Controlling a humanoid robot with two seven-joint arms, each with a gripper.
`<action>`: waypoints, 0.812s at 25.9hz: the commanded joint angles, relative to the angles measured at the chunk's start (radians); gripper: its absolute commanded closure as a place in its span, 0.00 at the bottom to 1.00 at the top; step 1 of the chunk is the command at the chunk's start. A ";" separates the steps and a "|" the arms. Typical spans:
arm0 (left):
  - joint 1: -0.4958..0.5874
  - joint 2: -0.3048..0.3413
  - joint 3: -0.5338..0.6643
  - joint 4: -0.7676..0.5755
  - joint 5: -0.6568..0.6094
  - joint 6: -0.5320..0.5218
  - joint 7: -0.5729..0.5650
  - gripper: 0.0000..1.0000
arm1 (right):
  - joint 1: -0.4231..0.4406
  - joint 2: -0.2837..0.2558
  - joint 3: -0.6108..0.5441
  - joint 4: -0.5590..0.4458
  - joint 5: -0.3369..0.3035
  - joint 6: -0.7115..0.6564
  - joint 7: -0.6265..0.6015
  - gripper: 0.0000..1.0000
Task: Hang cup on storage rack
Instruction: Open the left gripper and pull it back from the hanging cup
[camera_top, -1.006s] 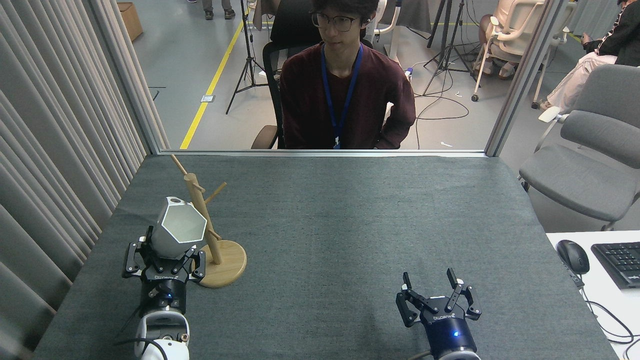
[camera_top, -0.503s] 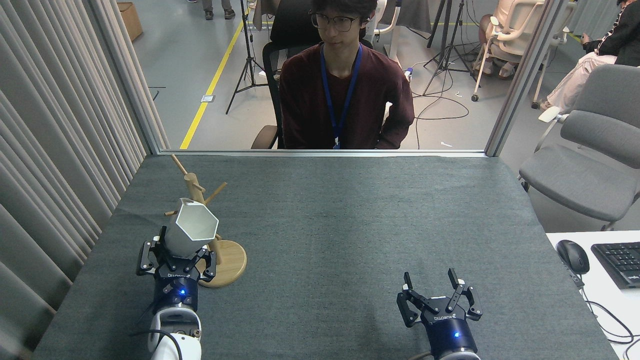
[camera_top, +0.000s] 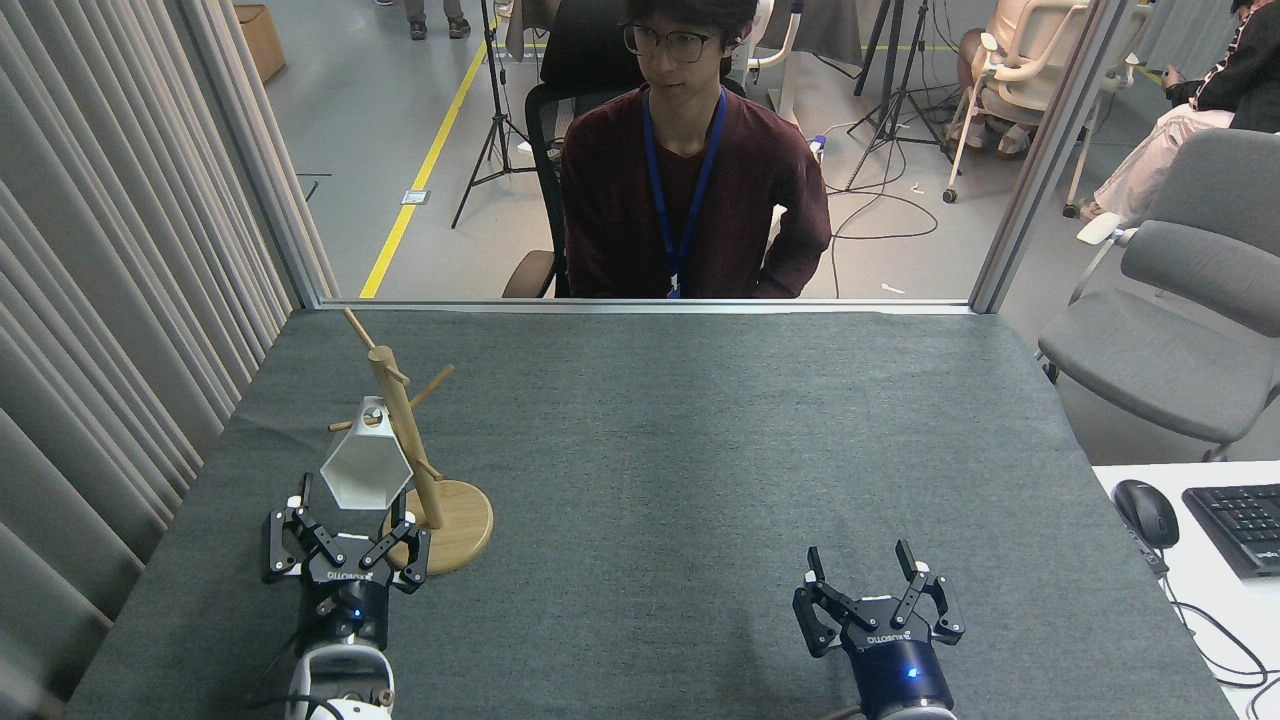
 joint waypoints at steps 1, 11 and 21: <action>0.111 -0.015 -0.004 -0.091 0.013 -0.012 0.000 0.00 | -0.002 0.000 0.000 0.001 0.000 0.002 0.000 0.01; 0.292 0.005 -0.006 -0.368 0.479 -0.353 -0.030 0.00 | 0.024 -0.009 -0.002 -0.065 0.000 0.003 0.003 0.01; 0.310 0.009 -0.159 -0.391 0.559 -0.331 -0.115 0.00 | 0.109 -0.009 -0.031 -0.185 -0.012 -0.004 0.000 0.01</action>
